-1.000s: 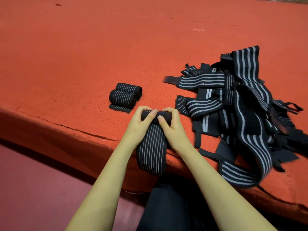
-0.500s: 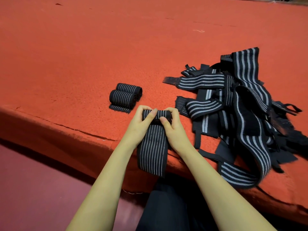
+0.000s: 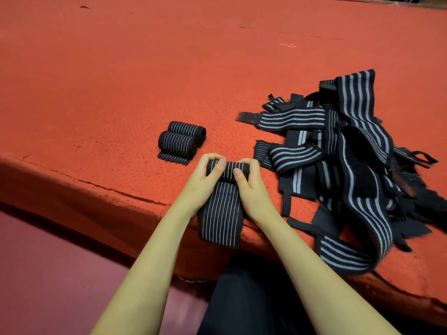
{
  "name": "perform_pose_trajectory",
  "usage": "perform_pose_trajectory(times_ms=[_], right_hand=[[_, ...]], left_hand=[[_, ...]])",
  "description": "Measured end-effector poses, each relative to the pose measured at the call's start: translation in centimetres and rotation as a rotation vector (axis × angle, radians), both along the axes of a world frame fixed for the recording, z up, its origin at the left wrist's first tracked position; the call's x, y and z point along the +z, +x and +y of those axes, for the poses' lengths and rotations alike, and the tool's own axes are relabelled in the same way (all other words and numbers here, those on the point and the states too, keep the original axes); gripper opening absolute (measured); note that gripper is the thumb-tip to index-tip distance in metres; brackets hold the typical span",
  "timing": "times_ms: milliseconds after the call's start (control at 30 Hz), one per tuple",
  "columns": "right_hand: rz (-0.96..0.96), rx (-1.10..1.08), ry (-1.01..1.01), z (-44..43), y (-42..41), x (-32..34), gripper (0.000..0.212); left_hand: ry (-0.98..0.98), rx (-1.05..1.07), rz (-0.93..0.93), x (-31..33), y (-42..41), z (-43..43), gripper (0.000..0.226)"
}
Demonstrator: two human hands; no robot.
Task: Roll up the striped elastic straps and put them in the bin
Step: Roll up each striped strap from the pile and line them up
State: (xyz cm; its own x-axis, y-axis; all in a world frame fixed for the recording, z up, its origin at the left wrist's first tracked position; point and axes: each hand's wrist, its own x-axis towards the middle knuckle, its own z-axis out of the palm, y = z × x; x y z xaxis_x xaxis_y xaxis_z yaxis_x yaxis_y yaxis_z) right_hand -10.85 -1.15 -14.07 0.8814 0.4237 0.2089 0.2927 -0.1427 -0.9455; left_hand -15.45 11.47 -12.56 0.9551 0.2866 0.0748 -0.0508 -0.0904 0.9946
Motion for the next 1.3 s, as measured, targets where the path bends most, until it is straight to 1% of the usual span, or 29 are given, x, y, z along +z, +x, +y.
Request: perform_pose_trajectory(times_ms=[67, 167, 233, 300, 400, 533, 633, 700, 767, 867, 967, 1067, 1133, 1200, 1300], right_hand=[[-0.007, -0.003, 0.001, 0.09, -0.06, -0.12, 0.021], [0.011, 0.012, 0.019, 0.03, -0.16, 0.04, 0.027], [0.022, 0.013, 0.023, -0.03, -0.1, 0.13, 0.025], [0.04, 0.015, 0.0, -0.09, -0.02, 0.14, 0.018], [0.029, 0.012, -0.031, -0.15, 0.13, 0.04, 0.013], [-0.004, -0.023, -0.018, -0.11, 0.09, 0.02, 0.008], [-0.031, -0.037, -0.016, -0.08, -0.03, 0.12, 0.011], [-0.023, -0.052, -0.002, -0.17, -0.02, 0.17, 0.018], [0.028, -0.063, 0.006, -0.19, 0.02, 0.2, 0.017], [0.075, -0.091, 0.006, -0.17, 0.09, 0.15, 0.018], [0.058, -0.086, 0.003, -0.16, 0.08, 0.21, 0.016], [0.022, -0.067, -0.004, -0.13, -0.09, 0.3, 0.013], [-0.021, -0.059, -0.013, -0.15, -0.21, 0.34, 0.012], [-0.041, -0.057, -0.018, -0.13, -0.3, 0.32, 0.014], [-0.029, -0.062, -0.007, -0.13, -0.2, 0.1, 0.023]], left_hand=[[-0.026, 0.016, 0.053, 0.21, 0.19, -0.04, 0.019], [-0.02, 0.013, 0.007, 0.11, -0.11, -0.01, 0.016], [0.009, -0.002, -0.046, -0.04, -0.38, 0.17, 0.013], [0.009, -0.036, -0.064, -0.16, -0.51, 0.38, 0.014], [-0.007, -0.07, -0.06, -0.24, -0.56, 0.48, 0.014], [0.013, -0.045, -0.04, 0.18, -0.37, -0.1, 0.018], [0.074, -0.015, 0.014, 0.06, -0.06, -0.29, 0.021], [0.078, -0.013, 0.027, -0.14, -0.08, -0.3, 0.024], [0.059, -0.021, 0.004, -0.24, -0.23, -0.19, 0.023], [0.051, -0.063, -0.048, -0.18, -0.37, 0.07, 0.016], [0.041, -0.095, -0.054, -0.19, -0.42, 0.15, 0.016], [0.026, -0.077, -0.049, -0.2, -0.33, -0.01, 0.016], [0.033, -0.04, -0.026, -0.16, -0.11, -0.11, 0.022], [0.08, -0.005, 0.004, -0.17, 0.09, -0.12, 0.03], [0.076, -0.004, -0.03, -0.35, 0.12, -0.08, 0.023]])
